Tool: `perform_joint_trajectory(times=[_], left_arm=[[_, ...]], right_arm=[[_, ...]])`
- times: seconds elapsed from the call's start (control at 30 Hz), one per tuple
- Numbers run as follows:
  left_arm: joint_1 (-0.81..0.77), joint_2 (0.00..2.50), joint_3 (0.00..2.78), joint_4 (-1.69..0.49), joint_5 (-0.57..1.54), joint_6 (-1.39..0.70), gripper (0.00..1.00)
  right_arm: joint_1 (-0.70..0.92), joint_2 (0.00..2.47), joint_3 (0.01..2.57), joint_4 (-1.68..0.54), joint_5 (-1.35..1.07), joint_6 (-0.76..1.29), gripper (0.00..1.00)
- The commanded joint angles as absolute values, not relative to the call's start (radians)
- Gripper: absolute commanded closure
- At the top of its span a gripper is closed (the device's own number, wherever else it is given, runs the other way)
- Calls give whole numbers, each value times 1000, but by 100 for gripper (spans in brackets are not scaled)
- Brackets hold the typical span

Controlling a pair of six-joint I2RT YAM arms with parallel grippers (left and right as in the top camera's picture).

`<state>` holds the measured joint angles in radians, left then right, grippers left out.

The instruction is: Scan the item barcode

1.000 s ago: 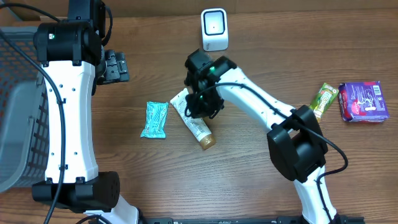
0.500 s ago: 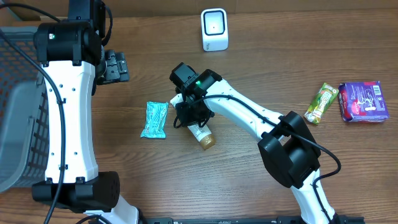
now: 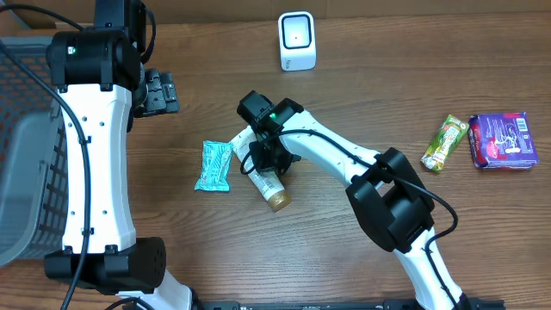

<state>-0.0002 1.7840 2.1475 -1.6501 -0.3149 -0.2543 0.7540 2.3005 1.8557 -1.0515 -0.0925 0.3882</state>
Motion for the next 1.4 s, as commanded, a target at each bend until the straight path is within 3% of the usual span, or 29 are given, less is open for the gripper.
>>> perform_joint_trajectory(times=[0.0, 0.17, 0.27, 0.47, 0.7, 1.07, 1.37], left_arm=[[0, 1769, 2162, -1648, -321, -243, 0], [0, 1769, 2162, -1648, -321, -243, 0], [0, 1769, 2162, -1648, -321, -243, 0], [0, 1769, 2162, -1648, -321, -243, 0], [0, 1769, 2162, -1648, -321, -243, 0], [0, 1769, 2162, -1648, -321, -243, 0], [0, 1769, 2162, -1648, -321, -243, 0]], right_arm=[[749, 2310, 1888, -1061, -79, 384, 96], [733, 2277, 2008, -1162, -124, 291, 84], [740, 2253, 2058, -1216, -196, 253, 83], [777, 2252, 2014, -1203, -414, 267, 92], [828, 2252, 1917, -1145, -428, 323, 96], [842, 2252, 1780, -1076, -196, 477, 96], [733, 2250, 1776, -1189, 63, 437, 96]])
